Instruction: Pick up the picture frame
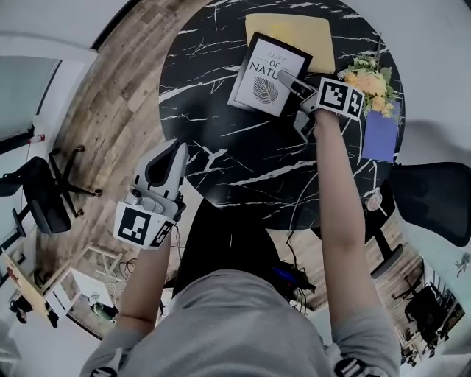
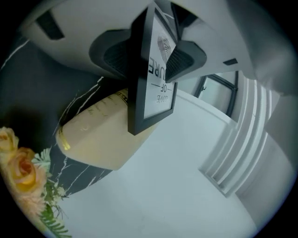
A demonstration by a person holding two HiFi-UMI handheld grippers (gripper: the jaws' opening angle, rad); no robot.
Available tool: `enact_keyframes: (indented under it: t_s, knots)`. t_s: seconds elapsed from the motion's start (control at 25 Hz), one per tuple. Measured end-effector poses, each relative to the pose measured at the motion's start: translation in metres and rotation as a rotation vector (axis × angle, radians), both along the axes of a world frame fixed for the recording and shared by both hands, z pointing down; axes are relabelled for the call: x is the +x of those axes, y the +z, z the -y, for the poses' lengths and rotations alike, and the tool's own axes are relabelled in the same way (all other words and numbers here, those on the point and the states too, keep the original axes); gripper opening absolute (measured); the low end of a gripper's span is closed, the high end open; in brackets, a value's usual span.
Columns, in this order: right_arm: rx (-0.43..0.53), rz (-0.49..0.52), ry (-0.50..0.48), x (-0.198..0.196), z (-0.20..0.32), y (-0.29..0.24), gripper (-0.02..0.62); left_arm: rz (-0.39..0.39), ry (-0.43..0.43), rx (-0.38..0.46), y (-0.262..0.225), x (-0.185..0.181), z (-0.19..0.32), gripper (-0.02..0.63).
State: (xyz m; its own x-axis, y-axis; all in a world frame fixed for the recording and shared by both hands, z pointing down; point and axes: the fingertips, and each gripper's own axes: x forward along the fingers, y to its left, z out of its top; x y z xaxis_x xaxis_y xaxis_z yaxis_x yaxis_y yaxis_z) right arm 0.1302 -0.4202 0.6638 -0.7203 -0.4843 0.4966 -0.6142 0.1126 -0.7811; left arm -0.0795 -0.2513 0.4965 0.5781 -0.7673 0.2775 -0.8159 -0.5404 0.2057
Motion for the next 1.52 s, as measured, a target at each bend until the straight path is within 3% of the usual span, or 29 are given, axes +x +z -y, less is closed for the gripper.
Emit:
enact_keyframes:
  t_s: [0.28,0.64,0.8,0.92,1.52]
  knots:
    - [-0.075,0.100,-0.009,-0.002,0.008,0.001,0.203,0.000,-0.017,-0.018,0.004,-0.005,-0.008,0.006]
    - [0.004,0.168,-0.040,-0.002,0.001,-0.006,0.123,0.003,-0.032,-0.013,0.001,-0.012,-0.008,0.006]
    - [0.072,0.273,-0.090,-0.015,-0.003,-0.025,0.063,0.003,-0.031,-0.010,0.000,-0.012,-0.009,0.008]
    - [0.068,0.329,-0.074,-0.019,-0.005,-0.034,0.035,0.000,-0.026,-0.006,-0.002,-0.009,-0.010,0.006]
    - [0.103,0.354,-0.098,-0.016,-0.012,-0.056,0.032,-0.004,-0.031,0.008,-0.010,-0.011,-0.023,0.006]
